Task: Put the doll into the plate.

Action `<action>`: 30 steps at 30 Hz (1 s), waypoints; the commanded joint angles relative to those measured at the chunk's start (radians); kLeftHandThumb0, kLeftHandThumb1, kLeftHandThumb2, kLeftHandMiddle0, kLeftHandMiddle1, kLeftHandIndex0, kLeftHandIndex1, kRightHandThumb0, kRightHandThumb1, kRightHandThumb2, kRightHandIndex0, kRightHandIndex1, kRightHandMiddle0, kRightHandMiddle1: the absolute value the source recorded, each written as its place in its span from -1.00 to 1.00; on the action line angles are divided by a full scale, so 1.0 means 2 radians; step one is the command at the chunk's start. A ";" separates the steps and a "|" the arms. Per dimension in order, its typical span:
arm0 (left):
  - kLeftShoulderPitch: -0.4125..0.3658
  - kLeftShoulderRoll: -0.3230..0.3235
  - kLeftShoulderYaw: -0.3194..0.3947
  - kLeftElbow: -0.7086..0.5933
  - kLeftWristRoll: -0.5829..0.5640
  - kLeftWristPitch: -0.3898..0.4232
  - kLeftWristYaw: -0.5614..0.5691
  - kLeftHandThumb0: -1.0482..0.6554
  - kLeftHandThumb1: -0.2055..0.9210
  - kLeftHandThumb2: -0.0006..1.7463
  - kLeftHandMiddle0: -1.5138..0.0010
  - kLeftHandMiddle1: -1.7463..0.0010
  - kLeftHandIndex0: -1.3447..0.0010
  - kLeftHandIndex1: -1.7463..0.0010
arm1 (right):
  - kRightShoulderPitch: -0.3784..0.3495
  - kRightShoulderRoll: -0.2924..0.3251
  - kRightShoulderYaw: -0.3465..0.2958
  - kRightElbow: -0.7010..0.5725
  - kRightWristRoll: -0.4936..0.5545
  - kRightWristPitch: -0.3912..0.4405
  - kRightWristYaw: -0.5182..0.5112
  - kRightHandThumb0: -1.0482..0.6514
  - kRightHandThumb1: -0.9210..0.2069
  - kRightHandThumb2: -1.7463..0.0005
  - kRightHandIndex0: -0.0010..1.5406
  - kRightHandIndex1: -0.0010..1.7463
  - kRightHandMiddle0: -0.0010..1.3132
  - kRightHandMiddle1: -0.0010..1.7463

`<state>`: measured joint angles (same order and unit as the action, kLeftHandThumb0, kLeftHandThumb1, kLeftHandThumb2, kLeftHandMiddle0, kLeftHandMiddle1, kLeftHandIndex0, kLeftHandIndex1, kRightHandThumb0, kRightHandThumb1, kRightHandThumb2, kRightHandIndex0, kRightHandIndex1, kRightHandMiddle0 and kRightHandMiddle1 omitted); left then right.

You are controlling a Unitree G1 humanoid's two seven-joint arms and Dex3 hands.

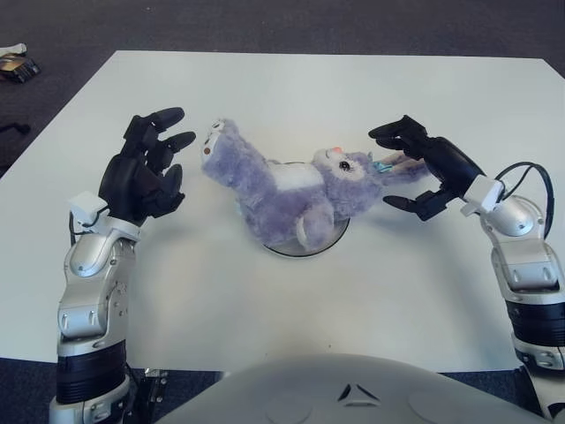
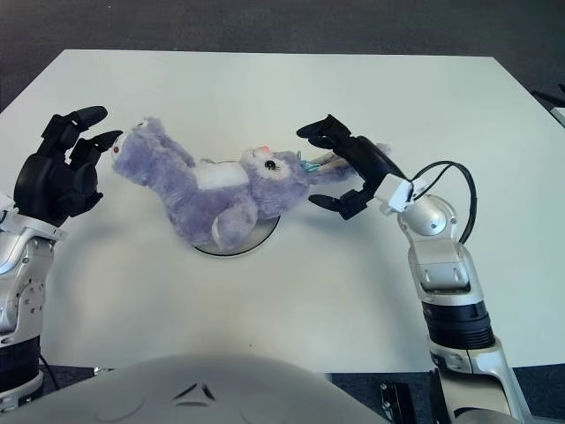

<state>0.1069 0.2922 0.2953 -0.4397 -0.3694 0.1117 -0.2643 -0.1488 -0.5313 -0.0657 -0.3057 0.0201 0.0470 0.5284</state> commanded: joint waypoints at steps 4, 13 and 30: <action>-0.014 -0.005 0.003 -0.002 0.001 0.015 0.019 -0.49 0.81 -0.21 0.83 0.10 1.00 0.07 | -0.026 -0.003 -0.025 0.026 0.075 0.034 0.033 -0.16 0.48 -0.28 -0.71 -0.53 -1.00 -0.07; -0.031 -0.006 0.002 0.014 0.003 0.020 0.027 -0.51 0.78 -0.21 0.81 0.09 1.00 -0.03 | -0.029 0.001 -0.052 0.014 0.131 0.093 0.026 -0.11 0.41 -0.31 -0.78 -0.56 -1.00 -0.05; -0.073 -0.004 -0.003 0.059 0.017 0.025 0.034 -0.52 0.70 -0.17 0.77 -0.01 1.00 -0.17 | -0.063 -0.013 -0.095 0.021 0.204 0.211 0.015 0.17 0.36 -0.49 -0.97 -0.33 -1.00 -0.08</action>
<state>-0.0146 0.2801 0.2892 -0.3468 -0.3455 0.1597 -0.2060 -0.2504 -0.5434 -0.2378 -0.2724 0.4005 0.4366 0.5642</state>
